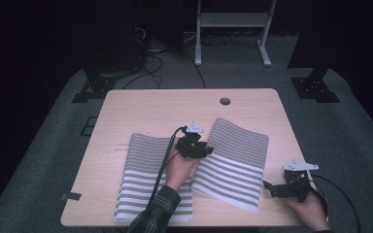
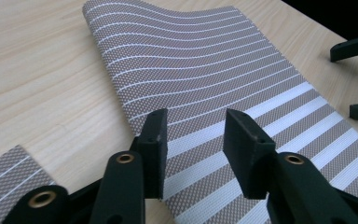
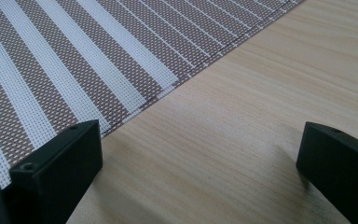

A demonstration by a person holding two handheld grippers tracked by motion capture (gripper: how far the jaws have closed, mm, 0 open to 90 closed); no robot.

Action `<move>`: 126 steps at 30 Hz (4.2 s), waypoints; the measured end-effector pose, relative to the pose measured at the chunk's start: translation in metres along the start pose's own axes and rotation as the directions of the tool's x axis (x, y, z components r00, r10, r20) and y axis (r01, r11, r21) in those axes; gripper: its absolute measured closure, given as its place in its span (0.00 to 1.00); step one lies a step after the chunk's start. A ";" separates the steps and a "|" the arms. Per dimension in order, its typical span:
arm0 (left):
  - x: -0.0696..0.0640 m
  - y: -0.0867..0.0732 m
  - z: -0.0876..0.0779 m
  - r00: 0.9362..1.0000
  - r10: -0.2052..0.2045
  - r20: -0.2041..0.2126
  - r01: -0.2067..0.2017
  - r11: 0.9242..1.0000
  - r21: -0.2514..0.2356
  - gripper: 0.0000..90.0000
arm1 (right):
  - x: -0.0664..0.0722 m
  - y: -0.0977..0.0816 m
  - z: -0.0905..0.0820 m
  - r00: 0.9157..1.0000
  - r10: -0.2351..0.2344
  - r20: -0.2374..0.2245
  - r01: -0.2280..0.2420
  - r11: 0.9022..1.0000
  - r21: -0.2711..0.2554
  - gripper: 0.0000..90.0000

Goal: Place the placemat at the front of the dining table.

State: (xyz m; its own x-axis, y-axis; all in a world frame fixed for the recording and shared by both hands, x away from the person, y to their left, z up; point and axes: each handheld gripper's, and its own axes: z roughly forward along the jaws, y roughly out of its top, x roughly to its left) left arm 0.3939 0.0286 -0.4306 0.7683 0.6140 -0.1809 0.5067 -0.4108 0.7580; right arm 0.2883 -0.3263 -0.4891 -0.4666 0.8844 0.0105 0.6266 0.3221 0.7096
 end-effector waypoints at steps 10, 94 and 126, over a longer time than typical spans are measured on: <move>0.011 -0.008 -0.035 0.998 0.041 -0.045 -0.039 0.998 0.042 0.44 | 0.000 0.000 0.000 1.000 0.000 0.000 0.000 1.000 0.000 0.00; 0.046 -0.138 -0.116 0.973 0.191 -0.128 -0.160 0.963 0.218 0.00 | 0.037 0.019 -0.024 0.986 -0.054 -0.157 0.048 0.998 -0.040 0.06; 0.048 -0.139 -0.115 0.978 0.172 -0.121 -0.143 0.966 0.214 0.00 | 0.063 0.011 -0.019 0.933 -0.168 -0.318 0.210 0.972 0.104 1.00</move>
State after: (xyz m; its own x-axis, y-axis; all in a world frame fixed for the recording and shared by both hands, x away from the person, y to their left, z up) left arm 0.3153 0.1927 -0.4724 0.7910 0.6112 0.0288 0.4632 -0.6288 0.6245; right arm 0.2536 -0.2737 -0.4671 -0.7390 0.6639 0.1144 0.5759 0.5345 0.6186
